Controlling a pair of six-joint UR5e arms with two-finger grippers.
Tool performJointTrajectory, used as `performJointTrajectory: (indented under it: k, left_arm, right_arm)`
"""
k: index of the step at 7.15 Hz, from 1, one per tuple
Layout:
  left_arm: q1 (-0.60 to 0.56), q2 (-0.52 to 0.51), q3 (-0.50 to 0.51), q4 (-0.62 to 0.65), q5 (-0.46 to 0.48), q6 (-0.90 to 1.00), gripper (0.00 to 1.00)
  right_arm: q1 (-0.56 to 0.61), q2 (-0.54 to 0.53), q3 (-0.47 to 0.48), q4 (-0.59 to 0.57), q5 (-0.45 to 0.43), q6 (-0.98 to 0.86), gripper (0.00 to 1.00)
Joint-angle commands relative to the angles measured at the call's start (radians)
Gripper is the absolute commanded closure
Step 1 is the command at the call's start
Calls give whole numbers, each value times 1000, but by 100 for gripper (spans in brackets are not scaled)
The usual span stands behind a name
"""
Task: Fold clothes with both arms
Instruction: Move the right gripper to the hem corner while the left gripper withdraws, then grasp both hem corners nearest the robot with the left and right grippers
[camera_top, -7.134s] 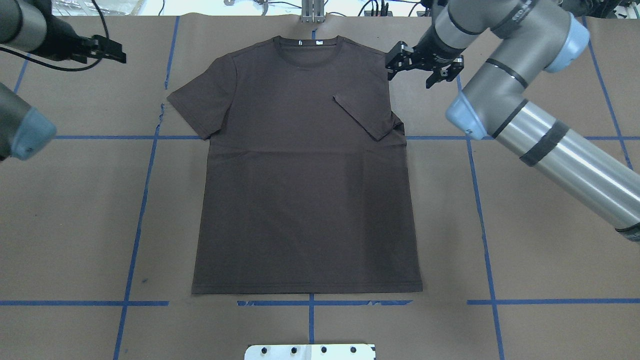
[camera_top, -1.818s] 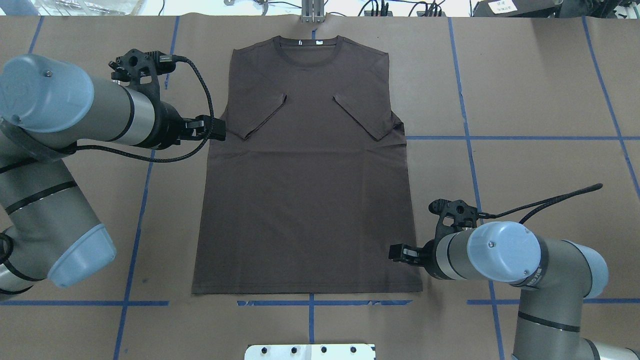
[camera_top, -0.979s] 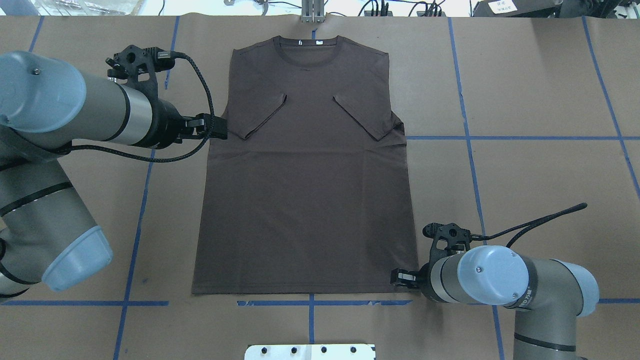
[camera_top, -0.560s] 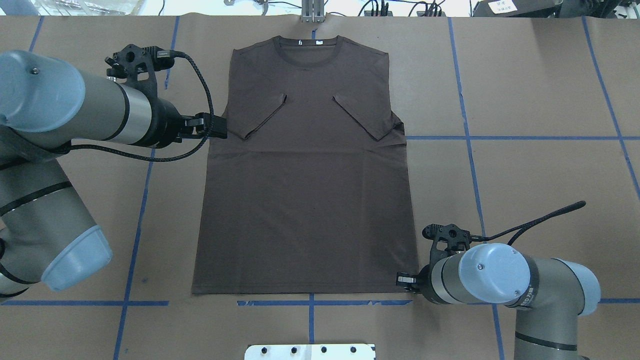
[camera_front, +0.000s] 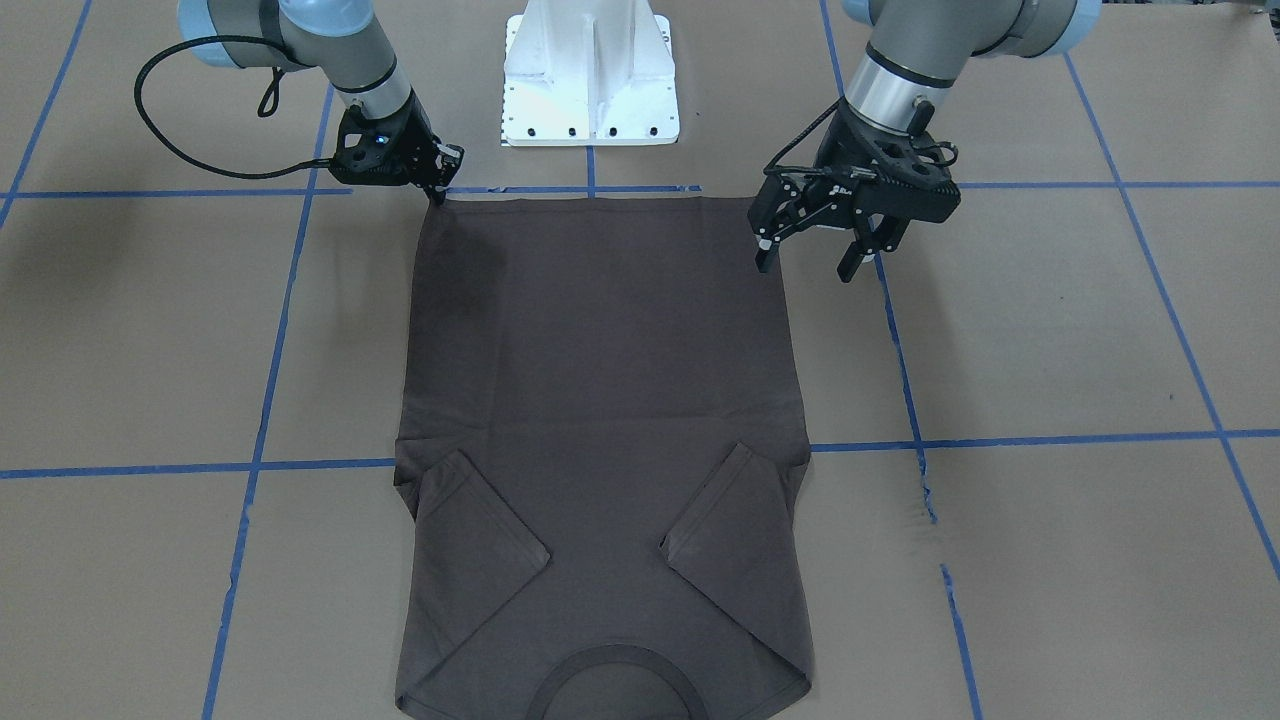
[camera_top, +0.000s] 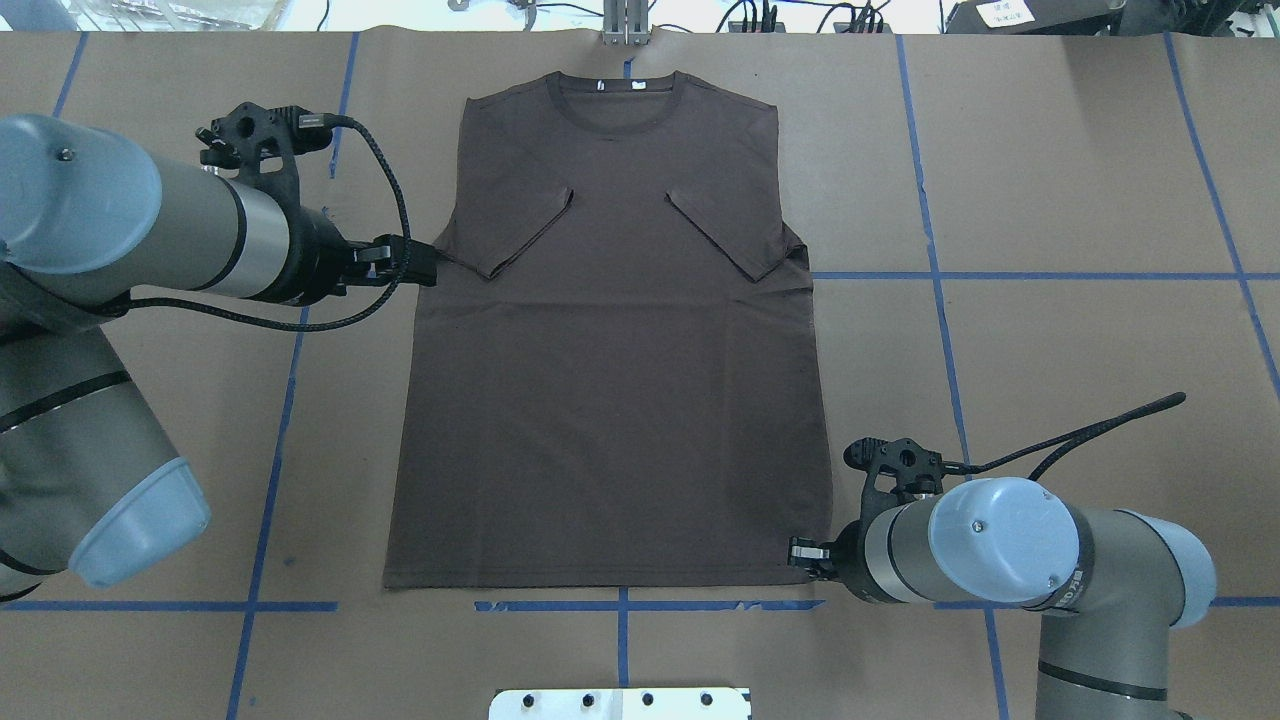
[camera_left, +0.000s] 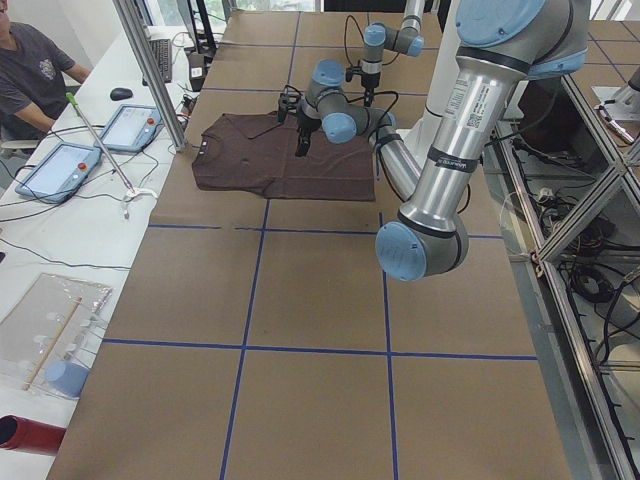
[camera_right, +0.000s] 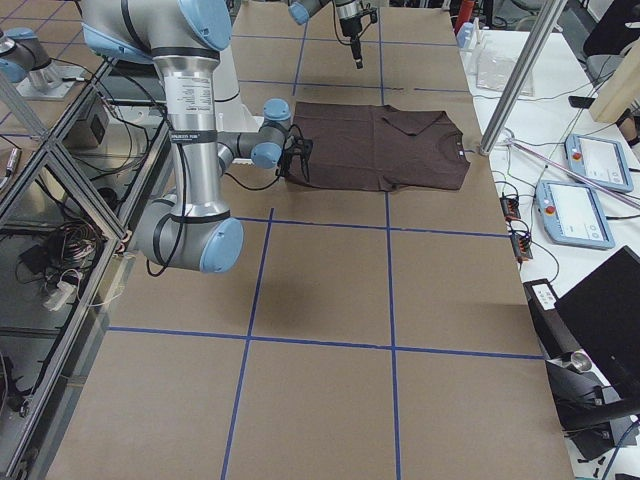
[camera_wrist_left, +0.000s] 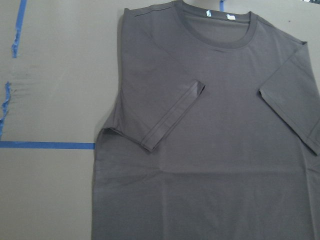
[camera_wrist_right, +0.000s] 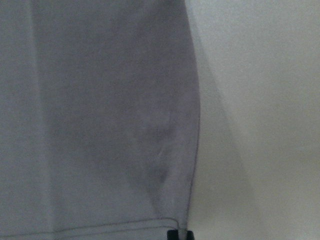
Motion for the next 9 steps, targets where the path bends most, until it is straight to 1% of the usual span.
performJointTrajectory:
  k: [1, 2, 3, 4, 5, 7, 9]
  left_arm:
    - [133, 89, -41, -4, 28, -250, 0]
    - [252, 105, -42, 5, 119, -396, 0]
    - [371, 132, -35, 7, 190, -515, 0]
    - [426, 158, -31, 7, 230, -576, 1]
    - [460, 172, -26, 8, 237, -627, 6]
    - [485, 172, 24, 8, 247, -629, 7]
    - [485, 171, 43, 8, 249, -629, 10]
  right_arm:
    - [13, 11, 32, 12, -1, 0, 100]
    - [16, 11, 58, 12, 1, -2, 100]
    - [17, 11, 70, 12, -1, -2, 100]
    - [24, 11, 71, 10, -2, -2, 100]
    - [36, 11, 80, 10, -1, -2, 100]
    - [37, 11, 91, 6, -1, 0, 100]
    - [37, 14, 92, 6, -1, 0, 100]
